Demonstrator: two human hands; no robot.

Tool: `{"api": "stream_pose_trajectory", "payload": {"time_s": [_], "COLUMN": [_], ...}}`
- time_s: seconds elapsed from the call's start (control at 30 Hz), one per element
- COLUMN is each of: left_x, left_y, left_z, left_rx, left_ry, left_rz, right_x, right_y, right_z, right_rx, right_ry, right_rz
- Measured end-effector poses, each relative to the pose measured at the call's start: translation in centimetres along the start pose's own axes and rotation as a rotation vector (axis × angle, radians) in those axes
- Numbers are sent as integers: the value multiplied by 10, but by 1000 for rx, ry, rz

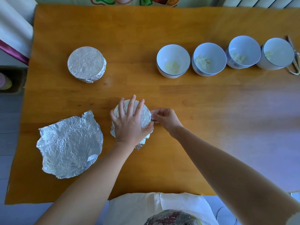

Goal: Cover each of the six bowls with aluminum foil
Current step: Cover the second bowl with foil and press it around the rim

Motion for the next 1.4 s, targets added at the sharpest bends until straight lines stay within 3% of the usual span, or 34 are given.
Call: {"api": "stream_pose_trajectory", "payload": {"time_s": [0.47, 0.67, 0.77, 0.97, 1.4], "left_x": [2, 1, 1, 2, 2], "left_y": [1, 2, 1, 0, 1], "left_z": [-1, -1, -2, -2, -3], "left_rx": [6, 6, 10, 9, -11], "left_ry": [15, 18, 20, 50, 82], "left_rz": [-3, 1, 1, -5, 10], "right_x": [-3, -4, -1, 9, 6], "right_y": [-8, -8, -11, -9, -21], "right_z": [4, 0, -3, -7, -6], "right_rx": [367, 440, 359, -34, 5], "right_ry": [128, 92, 56, -16, -49], "right_rz": [-148, -153, -82, -23, -218]}}
Point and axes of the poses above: each hand's wrist, its own x-axis away from the middle knuckle, its own y-axis out of the back of the hand, z = x × y, the point moved 3 cm from there along -x, towards the middle knuckle, and after that the axes turned 14 degrees about y, right-handed, at the moved point
